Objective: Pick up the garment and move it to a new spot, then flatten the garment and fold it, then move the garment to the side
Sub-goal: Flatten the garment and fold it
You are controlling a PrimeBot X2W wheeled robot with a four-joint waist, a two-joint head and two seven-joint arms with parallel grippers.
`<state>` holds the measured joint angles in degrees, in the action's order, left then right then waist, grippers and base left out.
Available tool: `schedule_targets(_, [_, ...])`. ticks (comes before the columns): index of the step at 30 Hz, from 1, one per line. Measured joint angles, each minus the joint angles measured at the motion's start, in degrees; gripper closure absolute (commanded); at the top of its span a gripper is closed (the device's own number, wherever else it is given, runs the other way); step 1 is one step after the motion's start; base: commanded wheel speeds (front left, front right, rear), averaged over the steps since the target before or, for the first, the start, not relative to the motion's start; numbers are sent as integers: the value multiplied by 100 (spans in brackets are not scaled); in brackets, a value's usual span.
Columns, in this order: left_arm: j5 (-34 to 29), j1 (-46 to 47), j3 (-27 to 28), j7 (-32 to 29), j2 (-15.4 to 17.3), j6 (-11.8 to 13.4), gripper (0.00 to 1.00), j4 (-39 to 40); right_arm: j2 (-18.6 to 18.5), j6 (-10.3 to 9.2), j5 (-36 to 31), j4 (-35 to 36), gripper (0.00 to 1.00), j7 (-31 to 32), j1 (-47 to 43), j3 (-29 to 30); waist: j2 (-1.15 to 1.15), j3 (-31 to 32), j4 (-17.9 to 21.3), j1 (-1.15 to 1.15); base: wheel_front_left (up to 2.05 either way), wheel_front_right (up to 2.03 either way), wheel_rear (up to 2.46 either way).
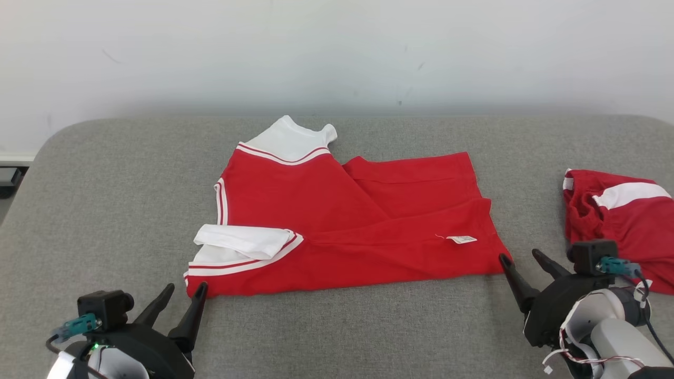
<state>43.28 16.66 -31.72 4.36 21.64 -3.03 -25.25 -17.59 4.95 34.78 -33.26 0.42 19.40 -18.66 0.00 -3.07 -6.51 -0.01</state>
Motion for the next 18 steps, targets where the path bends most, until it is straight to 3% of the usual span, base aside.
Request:
schedule_targets(12, [-188, 285, -49, 115, -41, -10, 0, -505, 120, -227, -454, -165, 0, -44, 276, -333, 0, -281, 45, 1, 0, 0, 0])
schedule_targets(18, [-147, 515, -82, 45, -183, -134, 0, -812, 166, -302, -499, -378, 0, -33, 381, -387, 1, -391, 50, 1, 0, 0, 0])
